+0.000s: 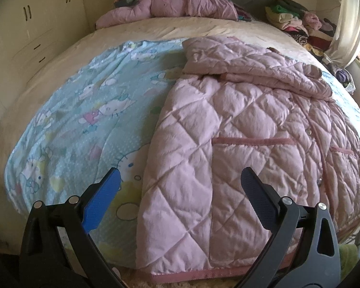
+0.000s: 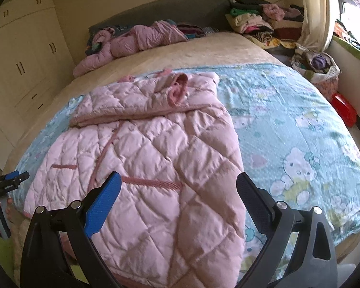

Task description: Fold large clothes

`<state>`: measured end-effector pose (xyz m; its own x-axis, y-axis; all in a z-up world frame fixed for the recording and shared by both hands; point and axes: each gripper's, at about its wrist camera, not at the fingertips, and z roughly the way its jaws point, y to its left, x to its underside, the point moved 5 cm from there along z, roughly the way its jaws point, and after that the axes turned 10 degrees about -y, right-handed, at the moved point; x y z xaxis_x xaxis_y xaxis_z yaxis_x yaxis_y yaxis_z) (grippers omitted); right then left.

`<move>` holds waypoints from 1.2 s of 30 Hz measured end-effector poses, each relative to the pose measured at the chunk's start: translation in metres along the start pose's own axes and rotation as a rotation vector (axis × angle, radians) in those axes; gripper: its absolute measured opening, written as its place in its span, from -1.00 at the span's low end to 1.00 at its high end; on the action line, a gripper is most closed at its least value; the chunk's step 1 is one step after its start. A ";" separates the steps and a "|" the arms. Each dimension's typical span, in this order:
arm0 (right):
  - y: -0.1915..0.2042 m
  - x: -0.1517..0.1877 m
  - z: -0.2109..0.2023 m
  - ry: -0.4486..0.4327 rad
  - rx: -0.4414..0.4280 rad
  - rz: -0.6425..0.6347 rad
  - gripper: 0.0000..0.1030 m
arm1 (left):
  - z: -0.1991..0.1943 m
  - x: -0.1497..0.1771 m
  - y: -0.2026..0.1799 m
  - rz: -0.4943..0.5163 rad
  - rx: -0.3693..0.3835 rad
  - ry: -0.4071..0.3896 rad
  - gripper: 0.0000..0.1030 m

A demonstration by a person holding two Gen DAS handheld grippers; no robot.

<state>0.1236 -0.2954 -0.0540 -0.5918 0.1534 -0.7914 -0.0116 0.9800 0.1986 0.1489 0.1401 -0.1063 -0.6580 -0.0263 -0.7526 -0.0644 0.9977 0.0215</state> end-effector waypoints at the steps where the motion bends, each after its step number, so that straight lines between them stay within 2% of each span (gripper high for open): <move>1: -0.003 0.002 0.000 0.005 0.003 0.004 0.86 | 0.001 0.002 0.000 0.003 -0.002 0.004 0.82; 6: -0.013 0.014 0.003 0.037 0.017 0.018 0.86 | 0.007 0.013 0.005 0.012 -0.011 0.035 0.82; 13: -0.020 0.034 0.006 0.086 0.026 0.023 0.86 | 0.013 0.033 0.022 -0.036 0.010 0.090 0.82; 18: -0.025 0.046 0.008 0.117 0.031 0.027 0.86 | 0.018 0.053 0.037 -0.091 0.048 0.143 0.82; 23: -0.029 0.055 0.008 0.138 0.033 0.034 0.86 | 0.025 0.068 0.038 -0.097 0.078 0.181 0.82; 36: -0.037 0.100 0.006 0.258 0.012 0.064 0.86 | 0.033 0.079 0.029 -0.124 0.138 0.207 0.82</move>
<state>0.0696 -0.3159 -0.1445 -0.7771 0.1787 -0.6035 0.0408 0.9711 0.2351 0.1195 0.1695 -0.1869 -0.7914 -0.1466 -0.5934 -0.0605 0.9848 -0.1625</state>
